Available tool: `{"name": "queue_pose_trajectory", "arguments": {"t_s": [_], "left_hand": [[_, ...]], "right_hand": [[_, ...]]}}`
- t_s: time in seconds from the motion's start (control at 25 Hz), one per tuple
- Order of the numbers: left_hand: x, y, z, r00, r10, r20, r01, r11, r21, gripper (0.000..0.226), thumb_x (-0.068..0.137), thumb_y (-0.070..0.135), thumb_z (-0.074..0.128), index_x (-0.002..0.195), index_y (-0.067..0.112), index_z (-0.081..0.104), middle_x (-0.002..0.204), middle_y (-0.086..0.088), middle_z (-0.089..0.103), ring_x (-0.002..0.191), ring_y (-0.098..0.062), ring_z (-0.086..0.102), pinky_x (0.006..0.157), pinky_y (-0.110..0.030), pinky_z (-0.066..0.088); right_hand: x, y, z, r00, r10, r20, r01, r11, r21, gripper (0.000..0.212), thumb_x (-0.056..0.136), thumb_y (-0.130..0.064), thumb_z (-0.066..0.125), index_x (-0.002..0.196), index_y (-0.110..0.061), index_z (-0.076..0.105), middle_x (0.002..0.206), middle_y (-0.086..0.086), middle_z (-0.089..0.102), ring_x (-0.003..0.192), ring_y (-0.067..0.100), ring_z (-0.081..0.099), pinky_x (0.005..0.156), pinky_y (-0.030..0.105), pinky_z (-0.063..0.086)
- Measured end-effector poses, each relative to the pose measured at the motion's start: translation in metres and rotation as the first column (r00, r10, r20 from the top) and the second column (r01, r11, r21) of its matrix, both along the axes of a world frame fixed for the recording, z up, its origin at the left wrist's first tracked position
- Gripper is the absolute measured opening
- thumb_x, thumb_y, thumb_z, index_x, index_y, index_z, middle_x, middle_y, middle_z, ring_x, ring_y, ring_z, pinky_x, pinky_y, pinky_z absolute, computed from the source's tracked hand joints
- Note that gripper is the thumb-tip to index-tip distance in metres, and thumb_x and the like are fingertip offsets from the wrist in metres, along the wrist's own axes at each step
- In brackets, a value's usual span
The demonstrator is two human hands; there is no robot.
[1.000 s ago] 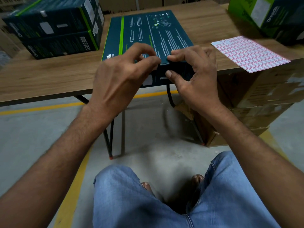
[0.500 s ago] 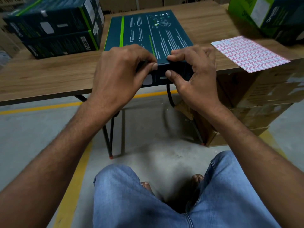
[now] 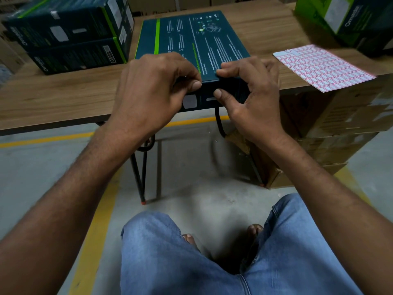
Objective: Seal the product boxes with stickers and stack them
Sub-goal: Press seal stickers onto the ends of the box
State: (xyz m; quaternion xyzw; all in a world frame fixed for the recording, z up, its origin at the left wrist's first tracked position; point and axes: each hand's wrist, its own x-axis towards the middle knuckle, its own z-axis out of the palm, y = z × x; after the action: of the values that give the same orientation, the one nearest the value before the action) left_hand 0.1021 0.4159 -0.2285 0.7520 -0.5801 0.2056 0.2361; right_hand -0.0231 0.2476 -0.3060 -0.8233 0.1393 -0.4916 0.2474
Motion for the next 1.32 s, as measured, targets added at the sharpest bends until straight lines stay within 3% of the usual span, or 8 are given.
{"name": "queue_pose_trajectory", "arguments": {"t_s": [0.6, 0.92, 1.32], "left_hand": [[-0.0031, -0.0045, -0.0002, 1.0, 0.027, 0.003, -0.027, 0.999, -0.038, 0.02, 0.099, 0.038, 0.07, 0.106, 0.023, 0.08, 0.103, -0.001, 0.078, 0.091, -0.02, 0.073, 0.077, -0.046, 0.06], [-0.0025, -0.0022, 0.0032, 0.997, -0.004, 0.077, 0.001, 0.999, 0.038, 0.02, 0.102, 0.037, 0.065, 0.109, 0.025, 0.079, 0.114, 0.003, 0.075, 0.102, -0.018, 0.07, 0.079, -0.047, 0.06], [-0.0023, -0.0044, -0.0003, 0.998, 0.044, 0.055, -0.043, 0.999, -0.016, 0.019, 0.1, 0.04, 0.067, 0.107, 0.026, 0.078, 0.106, 0.002, 0.077, 0.093, -0.018, 0.071, 0.077, -0.042, 0.059]], "right_hand": [[0.0002, 0.0008, -0.0005, 1.0, -0.003, 0.0, 0.003, 1.0, 0.001, 0.031, 0.083, -0.032, 0.078, 0.112, -0.025, 0.072, 0.12, -0.014, 0.066, 0.118, 0.021, 0.049, 0.091, 0.043, 0.038], [0.0002, 0.0014, -0.0005, 1.0, -0.002, 0.007, 0.002, 1.0, 0.001, 0.031, 0.083, -0.032, 0.077, 0.112, -0.024, 0.072, 0.12, -0.013, 0.065, 0.118, 0.02, 0.049, 0.092, 0.042, 0.038], [0.0008, 0.0009, -0.0007, 1.0, -0.008, -0.006, 0.008, 1.0, 0.009, 0.031, 0.083, -0.033, 0.078, 0.113, -0.026, 0.072, 0.122, -0.014, 0.066, 0.12, 0.019, 0.049, 0.09, 0.037, 0.033]]}}
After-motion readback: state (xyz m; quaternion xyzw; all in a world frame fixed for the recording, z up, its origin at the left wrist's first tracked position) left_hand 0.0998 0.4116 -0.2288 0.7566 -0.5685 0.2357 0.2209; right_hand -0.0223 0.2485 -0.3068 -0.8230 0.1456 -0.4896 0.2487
